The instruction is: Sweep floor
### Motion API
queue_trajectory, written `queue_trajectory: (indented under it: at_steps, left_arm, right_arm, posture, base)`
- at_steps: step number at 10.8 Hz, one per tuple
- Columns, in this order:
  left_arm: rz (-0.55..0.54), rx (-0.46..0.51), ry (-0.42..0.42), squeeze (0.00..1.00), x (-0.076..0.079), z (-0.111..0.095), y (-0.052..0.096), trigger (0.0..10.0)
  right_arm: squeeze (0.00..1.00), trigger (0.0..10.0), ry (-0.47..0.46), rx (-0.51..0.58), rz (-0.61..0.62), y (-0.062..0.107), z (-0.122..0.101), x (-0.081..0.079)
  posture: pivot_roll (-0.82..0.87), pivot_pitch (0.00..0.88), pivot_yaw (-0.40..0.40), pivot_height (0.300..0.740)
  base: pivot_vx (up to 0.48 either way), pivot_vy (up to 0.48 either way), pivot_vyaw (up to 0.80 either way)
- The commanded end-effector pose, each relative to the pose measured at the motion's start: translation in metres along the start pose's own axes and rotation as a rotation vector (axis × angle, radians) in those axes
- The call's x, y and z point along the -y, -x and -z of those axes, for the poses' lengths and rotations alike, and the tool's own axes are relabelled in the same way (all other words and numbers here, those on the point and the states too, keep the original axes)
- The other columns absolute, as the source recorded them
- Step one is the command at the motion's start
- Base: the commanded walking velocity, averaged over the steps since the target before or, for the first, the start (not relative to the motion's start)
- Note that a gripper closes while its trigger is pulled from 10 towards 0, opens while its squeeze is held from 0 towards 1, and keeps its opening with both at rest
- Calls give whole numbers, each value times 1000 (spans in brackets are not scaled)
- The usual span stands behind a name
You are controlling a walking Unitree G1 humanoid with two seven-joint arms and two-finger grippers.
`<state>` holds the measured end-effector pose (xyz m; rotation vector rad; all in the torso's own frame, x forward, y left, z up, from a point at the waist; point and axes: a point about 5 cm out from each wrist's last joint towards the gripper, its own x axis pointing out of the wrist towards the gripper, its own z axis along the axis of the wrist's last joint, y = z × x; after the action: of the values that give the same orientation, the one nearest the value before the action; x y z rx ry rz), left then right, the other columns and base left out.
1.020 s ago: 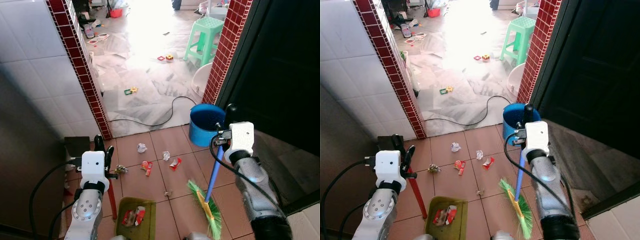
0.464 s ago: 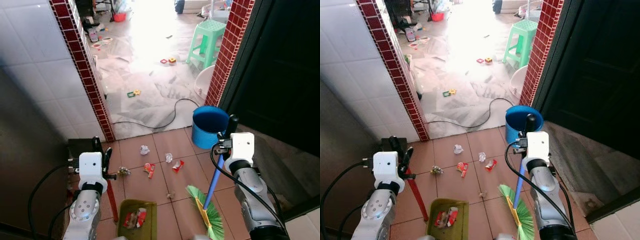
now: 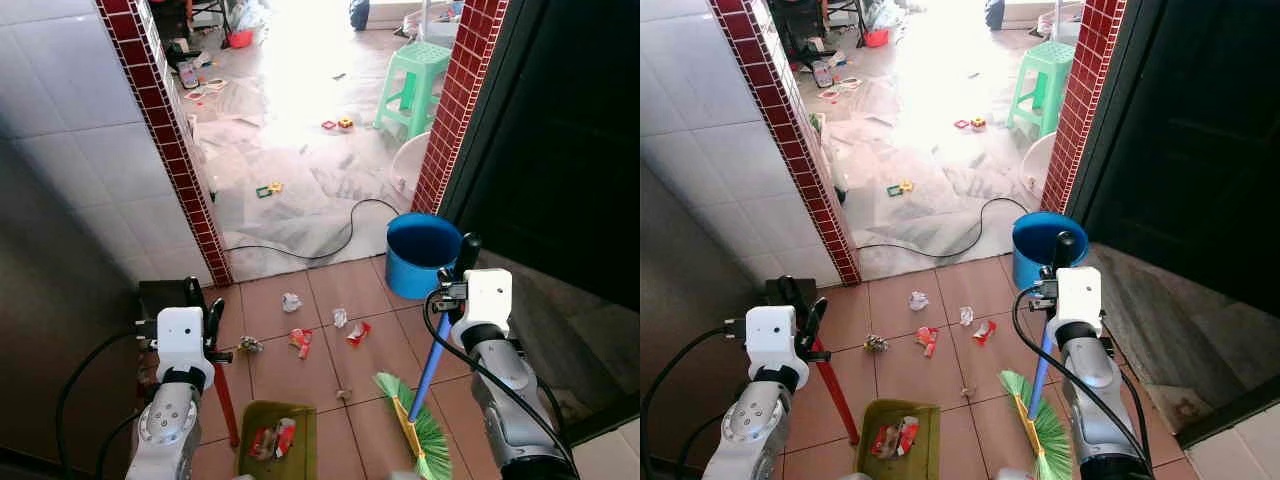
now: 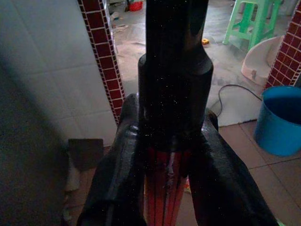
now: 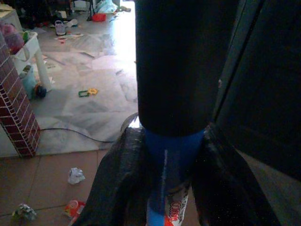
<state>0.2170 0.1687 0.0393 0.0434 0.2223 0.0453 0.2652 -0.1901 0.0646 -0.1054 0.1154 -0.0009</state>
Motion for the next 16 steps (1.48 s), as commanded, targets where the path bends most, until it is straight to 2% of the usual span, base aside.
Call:
queue_trajectory:
  at_steps: [1, 3, 4, 5, 9, 12, 13, 16]
  left_arm:
    - [-3, -129, -3, 0, -3, 24, 8, 10000]
    - [-14, -139, 6, 0, -3, 21, 6, 10000]
    - [26, -55, 0, 0, 4, 2, 1, 10000]
    - [26, -18, 14, 0, 7, -7, -4, 10000]
    - [-10, -47, 66, 0, 4, -1, -2, 10000]
    - [-14, 16, 185, 0, 12, -22, -20, 10000]
    - [-13, 11, 182, 0, 13, -21, -20, 10000]
    - [-6, -85, 143, 0, 10, 5, -11, 10000]
  right_arm:
    - [0, 10000, -11, -28, -5, 3, 6, -2]
    - [0, 10000, -6, -16, -10, 1, 2, -2]
    - [0, 10000, 2, 12, -20, -2, -6, -2]
    - [0, 10000, 9, 24, -24, -4, -9, -2]
    - [0, 10000, 18, 17, -22, -4, -7, 0]
    - [0, 10000, 17, 19, -26, -5, -8, -2]
    - [0, 10000, 19, 21, -25, -6, -9, -1]
    - [0, 10000, 23, 19, -21, -5, -8, 0]
  posture:
    - [-141, 0, 50, 740]
    - [-143, 0, 49, 740]
    - [-141, 0, 45, 740]
    - [-140, 0, 45, 740]
    - [-142, 0, 45, 740]
    - [-150, 0, 45, 740]
    - [-150, 0, 45, 740]
    - [-152, 0, 47, 740]
  base:
    - [0, 0, 0]
    - [0, 0, 0]
    - [0, 0, 0]
    - [0, 0, 0]
    - [0, 0, 0]
    - [0, 0, 0]
    - [0, 0, 0]
    - [0, 0, 0]
